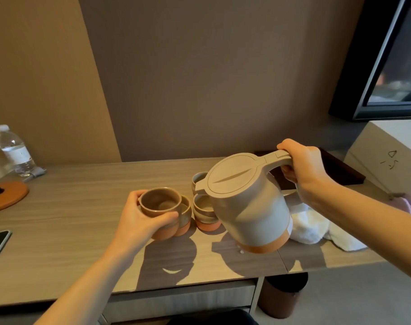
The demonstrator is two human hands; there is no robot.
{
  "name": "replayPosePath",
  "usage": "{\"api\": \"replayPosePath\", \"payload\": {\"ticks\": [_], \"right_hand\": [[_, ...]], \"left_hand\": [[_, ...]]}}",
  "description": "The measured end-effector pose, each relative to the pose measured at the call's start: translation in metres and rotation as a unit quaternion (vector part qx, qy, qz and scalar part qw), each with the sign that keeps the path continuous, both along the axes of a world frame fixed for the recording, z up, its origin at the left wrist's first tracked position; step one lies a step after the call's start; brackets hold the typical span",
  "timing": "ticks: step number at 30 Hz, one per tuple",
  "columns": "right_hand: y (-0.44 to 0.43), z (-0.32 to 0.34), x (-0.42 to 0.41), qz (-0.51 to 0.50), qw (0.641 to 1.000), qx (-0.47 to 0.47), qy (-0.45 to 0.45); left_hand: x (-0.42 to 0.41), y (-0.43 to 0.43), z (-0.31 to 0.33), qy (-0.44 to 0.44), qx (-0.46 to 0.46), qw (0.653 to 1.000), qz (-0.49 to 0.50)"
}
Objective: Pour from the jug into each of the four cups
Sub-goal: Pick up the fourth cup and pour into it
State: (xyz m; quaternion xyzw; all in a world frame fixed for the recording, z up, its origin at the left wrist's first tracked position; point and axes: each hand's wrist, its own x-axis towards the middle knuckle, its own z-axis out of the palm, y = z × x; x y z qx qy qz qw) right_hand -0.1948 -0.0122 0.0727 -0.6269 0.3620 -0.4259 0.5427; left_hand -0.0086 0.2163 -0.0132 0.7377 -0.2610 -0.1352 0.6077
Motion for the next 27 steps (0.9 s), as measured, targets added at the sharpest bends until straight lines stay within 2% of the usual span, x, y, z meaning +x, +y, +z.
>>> {"api": "replayPosePath", "payload": {"ticks": [8,18,27], "right_hand": [[0.004,0.004,-0.002,0.007,1.0,-0.015,0.015],[0.01,0.003,-0.001,0.047,0.987,-0.126,0.086],[0.006,-0.006,-0.003,0.066,0.976,-0.167,0.124]], "left_hand": [[-0.032,0.003,-0.021,-0.067,0.003,0.997,-0.045],[-0.043,-0.015,-0.042,-0.104,0.067,0.989,-0.083],[-0.043,-0.02,-0.042,-0.129,0.075,0.984,-0.095]]}}
